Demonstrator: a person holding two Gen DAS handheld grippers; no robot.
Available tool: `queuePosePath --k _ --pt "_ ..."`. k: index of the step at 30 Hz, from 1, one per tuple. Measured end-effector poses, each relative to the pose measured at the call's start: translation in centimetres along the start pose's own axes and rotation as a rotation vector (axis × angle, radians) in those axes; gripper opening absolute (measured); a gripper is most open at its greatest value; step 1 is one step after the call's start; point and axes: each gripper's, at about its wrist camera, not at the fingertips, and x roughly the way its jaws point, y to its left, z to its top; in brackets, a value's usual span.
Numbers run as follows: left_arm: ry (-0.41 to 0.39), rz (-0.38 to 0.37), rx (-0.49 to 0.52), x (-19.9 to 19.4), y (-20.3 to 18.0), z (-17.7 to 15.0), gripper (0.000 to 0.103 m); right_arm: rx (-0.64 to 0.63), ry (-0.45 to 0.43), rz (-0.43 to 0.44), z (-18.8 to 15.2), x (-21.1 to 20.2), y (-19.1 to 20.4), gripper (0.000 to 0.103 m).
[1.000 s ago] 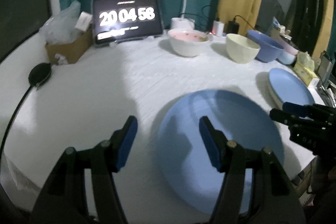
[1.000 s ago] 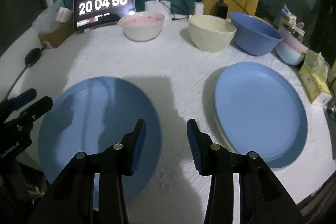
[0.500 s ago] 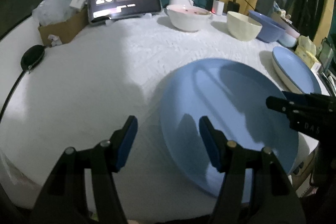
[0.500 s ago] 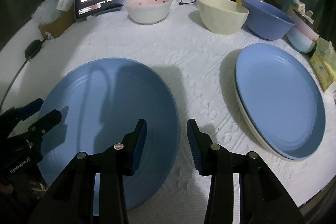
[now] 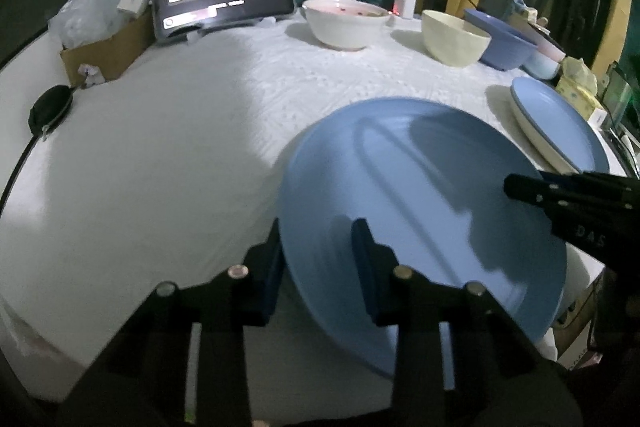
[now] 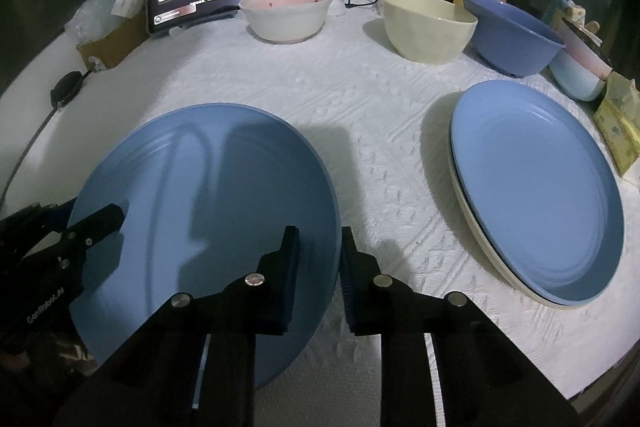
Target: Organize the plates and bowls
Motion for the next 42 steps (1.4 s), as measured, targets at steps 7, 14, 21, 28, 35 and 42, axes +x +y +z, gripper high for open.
queuePosePath --k 7,14,21,28,35,42 --pt "-0.036 0.0 0.011 -1.3 -0.4 1.0 0.034 0.003 -0.044 -0.003 0.7 -1.7 -0.4 0.02" --pt "-0.07 -0.012 0.029 -2.4 -1.6 2.1 0.034 0.016 -0.089 -0.016 1.4 -3.5 -1.5 0.02" --pt "-0.085 -0.028 0.049 -3.0 -3.2 3.3 0.034 0.039 -0.122 -0.026 1.9 -4.8 -2.9 0.02" --pt "-0.104 -0.037 0.083 -3.3 -5.2 4.4 0.034 0.066 -0.146 -0.037 2.1 -5.6 -4.8 0.02" --pt "-0.111 -0.044 0.129 -3.0 -7.5 5.7 0.034 0.106 -0.169 -0.044 2.2 -6.1 -7.2 0.02" --pt "-0.11 -0.059 0.155 -2.4 -9.9 6.9 0.034 0.136 -0.182 -0.058 2.4 -6.5 -9.8 0.02"
